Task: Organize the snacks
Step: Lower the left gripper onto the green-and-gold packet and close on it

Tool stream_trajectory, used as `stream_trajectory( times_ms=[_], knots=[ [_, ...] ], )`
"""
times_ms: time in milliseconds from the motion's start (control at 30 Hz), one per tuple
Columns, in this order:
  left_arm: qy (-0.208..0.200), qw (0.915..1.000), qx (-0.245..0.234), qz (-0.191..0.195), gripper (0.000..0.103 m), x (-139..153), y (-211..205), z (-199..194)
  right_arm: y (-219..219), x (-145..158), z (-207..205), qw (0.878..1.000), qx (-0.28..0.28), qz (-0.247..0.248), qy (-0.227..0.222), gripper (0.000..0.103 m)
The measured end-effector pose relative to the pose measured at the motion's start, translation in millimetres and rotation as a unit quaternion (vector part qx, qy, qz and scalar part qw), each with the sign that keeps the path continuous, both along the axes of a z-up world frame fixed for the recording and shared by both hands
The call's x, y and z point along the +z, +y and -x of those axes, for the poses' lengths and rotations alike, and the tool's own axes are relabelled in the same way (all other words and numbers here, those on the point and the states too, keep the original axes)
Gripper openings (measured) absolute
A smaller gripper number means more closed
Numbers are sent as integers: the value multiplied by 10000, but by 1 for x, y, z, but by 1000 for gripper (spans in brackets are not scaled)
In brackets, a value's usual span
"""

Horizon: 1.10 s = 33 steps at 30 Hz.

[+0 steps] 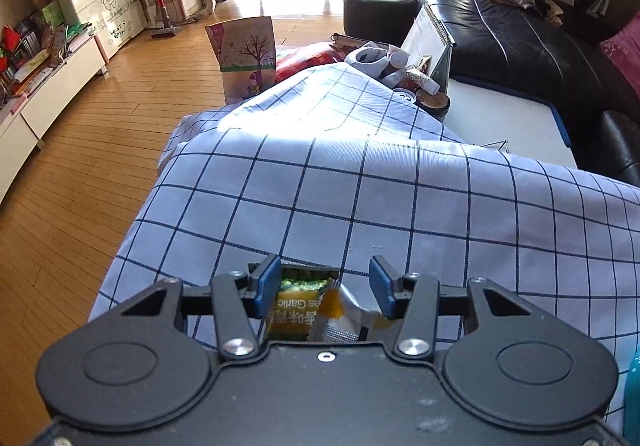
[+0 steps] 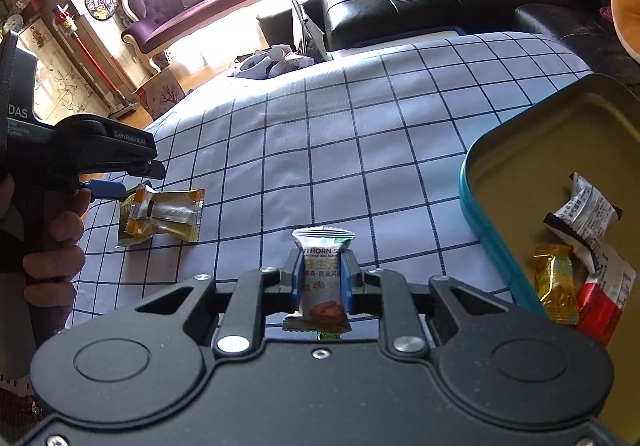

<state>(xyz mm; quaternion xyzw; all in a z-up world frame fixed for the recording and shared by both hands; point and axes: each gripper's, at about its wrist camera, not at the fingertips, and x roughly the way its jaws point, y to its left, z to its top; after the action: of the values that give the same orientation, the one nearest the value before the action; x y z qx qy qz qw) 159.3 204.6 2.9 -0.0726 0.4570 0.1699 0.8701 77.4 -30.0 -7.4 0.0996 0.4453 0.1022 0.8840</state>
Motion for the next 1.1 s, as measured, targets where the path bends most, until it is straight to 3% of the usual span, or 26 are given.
stream_trajectory(
  times_ms=[333, 500, 700, 900, 1100],
  knots=[
    [177, 9960, -315, -822, 52, -15, -26, 31, -6, 0, 0, 10000, -16, -77, 31, 28],
    [278, 9933, -497, -1001, 52, -17, -36, 49, -6, 1, 1, 9999, 30, -147, 26, 28],
    [348, 9933, -557, -949, 52, -13, -34, 63, -9, 3, 1, 9998, 45, -209, 17, 28],
    [74, 9982, -134, -573, 52, 12, -14, 65, -18, 5, 1, 9994, -29, -350, 18, 28],
    [235, 9991, 45, -347, 52, -1, -11, 64, -17, 6, 4, 9994, 18, -353, 1, 28]
  ],
)
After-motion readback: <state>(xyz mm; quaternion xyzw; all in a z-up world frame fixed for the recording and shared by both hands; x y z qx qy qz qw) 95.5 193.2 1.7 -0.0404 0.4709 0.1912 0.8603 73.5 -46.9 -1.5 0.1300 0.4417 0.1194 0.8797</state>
